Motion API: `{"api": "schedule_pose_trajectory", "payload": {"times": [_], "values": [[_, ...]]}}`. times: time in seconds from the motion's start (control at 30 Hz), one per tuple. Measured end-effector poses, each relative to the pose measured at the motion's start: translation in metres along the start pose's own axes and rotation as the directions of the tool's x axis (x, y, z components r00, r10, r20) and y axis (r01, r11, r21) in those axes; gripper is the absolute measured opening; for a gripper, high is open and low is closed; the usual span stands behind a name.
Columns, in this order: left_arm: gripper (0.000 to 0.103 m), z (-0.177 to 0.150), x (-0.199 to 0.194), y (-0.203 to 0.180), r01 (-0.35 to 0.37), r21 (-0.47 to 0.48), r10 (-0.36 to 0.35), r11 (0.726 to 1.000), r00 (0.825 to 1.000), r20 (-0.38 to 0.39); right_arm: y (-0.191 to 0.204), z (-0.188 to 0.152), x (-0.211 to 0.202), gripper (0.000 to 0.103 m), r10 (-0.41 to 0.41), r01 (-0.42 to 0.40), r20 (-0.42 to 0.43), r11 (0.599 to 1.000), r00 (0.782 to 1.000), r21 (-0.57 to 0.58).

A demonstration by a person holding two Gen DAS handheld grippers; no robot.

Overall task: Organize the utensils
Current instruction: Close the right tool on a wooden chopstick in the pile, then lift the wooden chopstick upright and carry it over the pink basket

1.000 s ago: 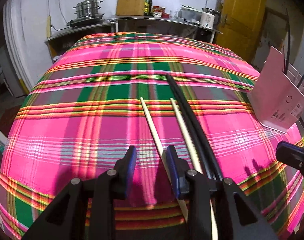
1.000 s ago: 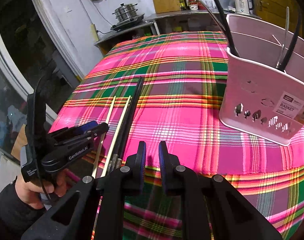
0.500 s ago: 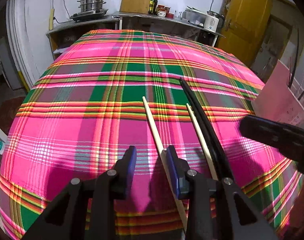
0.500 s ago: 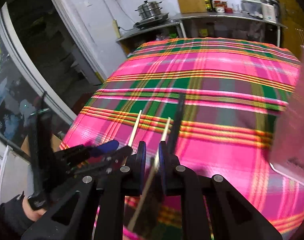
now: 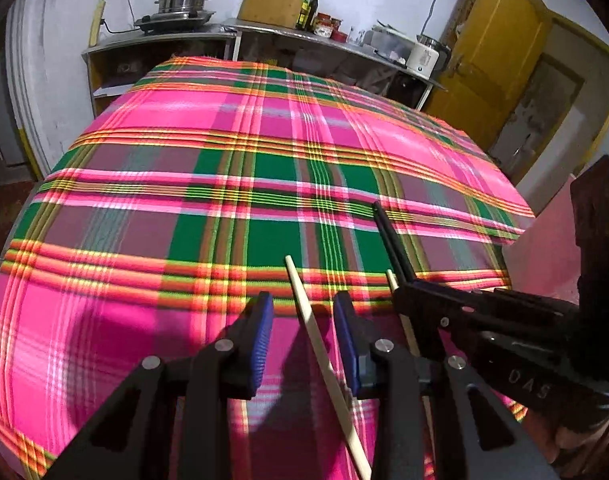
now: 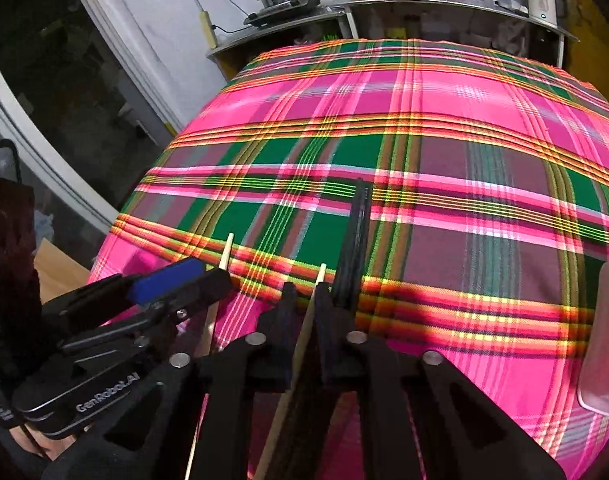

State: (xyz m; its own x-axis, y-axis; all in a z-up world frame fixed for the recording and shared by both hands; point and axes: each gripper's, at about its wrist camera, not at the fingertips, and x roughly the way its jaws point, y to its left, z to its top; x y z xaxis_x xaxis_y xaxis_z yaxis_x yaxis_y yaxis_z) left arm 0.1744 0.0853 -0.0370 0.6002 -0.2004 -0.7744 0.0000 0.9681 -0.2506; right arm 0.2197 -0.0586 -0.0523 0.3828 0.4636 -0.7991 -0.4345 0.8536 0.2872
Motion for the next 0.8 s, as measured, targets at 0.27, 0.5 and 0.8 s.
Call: {"api": "schedule_pose_trajectory", "payload": {"times": [0.27, 0.5, 0.8], "values": [[0.02, 0.006, 0.008, -0.004, -0.033, 0.056, 0.034, 0.998, 0.999, -0.013, 0.001, 0.007, 0.008, 0.008, -0.031, 0.03, -0.012, 0.999, 0.999, -0.017], [0.011, 0.011, 0.011, 0.001, -0.036, 0.071, 0.038, 0.997, 0.999, -0.028, 0.01, 0.011, 0.013, 0.008, -0.079, 0.078, -0.016, 0.995, 0.997, -0.06], [0.006, 0.013, 0.011, 0.0, -0.037, 0.094, 0.04, 0.995, 0.999, -0.03, 0.014, 0.012, 0.014, 0.006, -0.102, 0.1, -0.015, 0.991, 0.995, -0.088]]}}
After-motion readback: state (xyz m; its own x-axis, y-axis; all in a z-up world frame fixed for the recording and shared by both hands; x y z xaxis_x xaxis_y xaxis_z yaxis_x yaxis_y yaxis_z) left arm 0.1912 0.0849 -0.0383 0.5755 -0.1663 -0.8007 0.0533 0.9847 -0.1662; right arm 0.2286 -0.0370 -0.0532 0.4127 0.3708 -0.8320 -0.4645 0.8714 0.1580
